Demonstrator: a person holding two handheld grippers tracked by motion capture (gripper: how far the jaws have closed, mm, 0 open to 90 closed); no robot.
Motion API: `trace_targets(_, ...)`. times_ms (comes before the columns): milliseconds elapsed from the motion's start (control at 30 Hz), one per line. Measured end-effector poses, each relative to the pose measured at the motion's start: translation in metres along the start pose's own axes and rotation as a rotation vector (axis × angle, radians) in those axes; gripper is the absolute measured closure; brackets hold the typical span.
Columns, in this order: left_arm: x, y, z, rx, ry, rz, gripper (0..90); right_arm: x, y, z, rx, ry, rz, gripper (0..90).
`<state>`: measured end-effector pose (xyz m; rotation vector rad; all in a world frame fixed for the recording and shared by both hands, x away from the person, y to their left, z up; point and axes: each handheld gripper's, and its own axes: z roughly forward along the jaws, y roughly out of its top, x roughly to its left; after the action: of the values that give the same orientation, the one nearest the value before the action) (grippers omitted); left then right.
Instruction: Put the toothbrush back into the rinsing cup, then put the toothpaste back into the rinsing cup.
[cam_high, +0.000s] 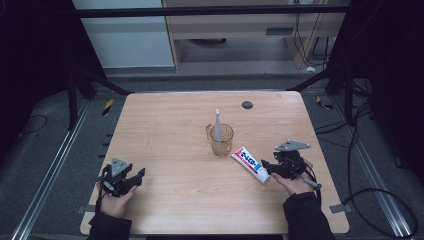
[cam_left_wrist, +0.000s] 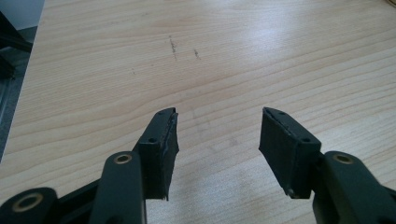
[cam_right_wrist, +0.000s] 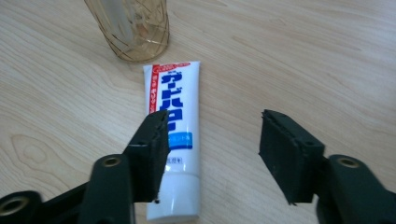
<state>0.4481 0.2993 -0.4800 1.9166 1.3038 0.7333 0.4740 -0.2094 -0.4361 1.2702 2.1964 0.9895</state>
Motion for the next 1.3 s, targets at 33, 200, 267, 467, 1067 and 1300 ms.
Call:
trace_targets(33,0.000,0.000,0.000,0.000,-0.002,-0.003,45.7,0.001,0.002,0.000,0.003,0.004,0.003,38.2)
trace_targets(200,0.002,0.000,0.000,0.004,0.002,-0.005,45.1,0.006,0.013,0.006,0.039,0.026,-0.007,32.1)
trace_targets(267,0.002,0.000,0.000,0.005,0.000,-0.007,44.7,0.007,0.016,0.008,0.043,0.016,-0.023,31.6)
trace_targets(467,0.002,0.000,0.002,0.012,-0.009,-0.010,43.1,0.012,0.027,0.013,0.081,0.017,-0.056,28.8)
trace_targets(1067,0.004,-0.001,0.005,0.033,-0.009,-0.017,42.1,0.017,0.041,0.041,0.182,0.064,-0.096,28.5)
trace_targets(1300,0.005,-0.002,0.007,0.050,-0.015,-0.019,41.4,0.021,0.042,0.050,0.214,0.070,-0.110,29.0)
